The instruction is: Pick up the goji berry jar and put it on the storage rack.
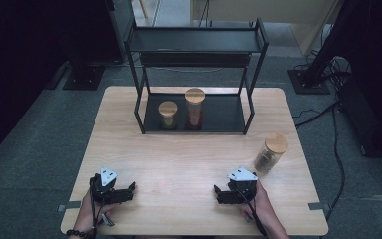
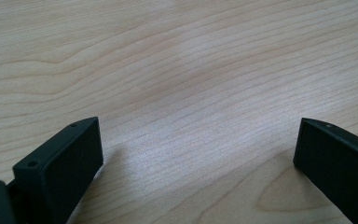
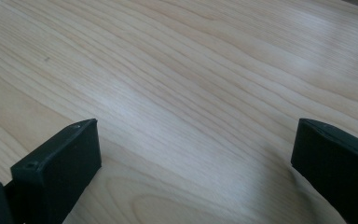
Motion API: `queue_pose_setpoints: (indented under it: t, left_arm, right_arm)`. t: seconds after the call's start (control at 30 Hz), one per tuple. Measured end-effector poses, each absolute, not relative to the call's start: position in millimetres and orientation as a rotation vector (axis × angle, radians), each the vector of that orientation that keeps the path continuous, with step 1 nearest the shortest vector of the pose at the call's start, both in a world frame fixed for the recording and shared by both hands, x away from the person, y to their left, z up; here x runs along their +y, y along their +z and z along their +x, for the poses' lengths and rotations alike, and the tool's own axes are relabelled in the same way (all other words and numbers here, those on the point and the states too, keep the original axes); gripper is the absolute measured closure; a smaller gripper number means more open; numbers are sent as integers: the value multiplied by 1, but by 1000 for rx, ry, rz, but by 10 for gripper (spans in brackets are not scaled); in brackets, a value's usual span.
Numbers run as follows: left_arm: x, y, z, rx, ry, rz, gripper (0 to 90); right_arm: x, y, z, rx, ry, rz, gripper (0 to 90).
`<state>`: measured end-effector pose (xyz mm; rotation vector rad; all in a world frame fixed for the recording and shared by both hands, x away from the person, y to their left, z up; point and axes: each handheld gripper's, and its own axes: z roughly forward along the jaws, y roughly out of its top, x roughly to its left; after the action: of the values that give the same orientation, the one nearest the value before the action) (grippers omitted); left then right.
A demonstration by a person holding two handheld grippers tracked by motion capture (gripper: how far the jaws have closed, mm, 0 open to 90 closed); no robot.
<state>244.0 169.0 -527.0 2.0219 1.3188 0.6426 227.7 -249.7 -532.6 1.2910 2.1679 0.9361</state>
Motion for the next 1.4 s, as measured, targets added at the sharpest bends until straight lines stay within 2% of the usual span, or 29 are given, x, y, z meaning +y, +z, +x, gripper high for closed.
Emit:
queue_pose_setpoints:
  t: [1.4]
  left_arm:
    - [168,-527,243,1325,660,2016,14]
  right_arm:
    - [-354,-533,198,2035,859,1405,9]
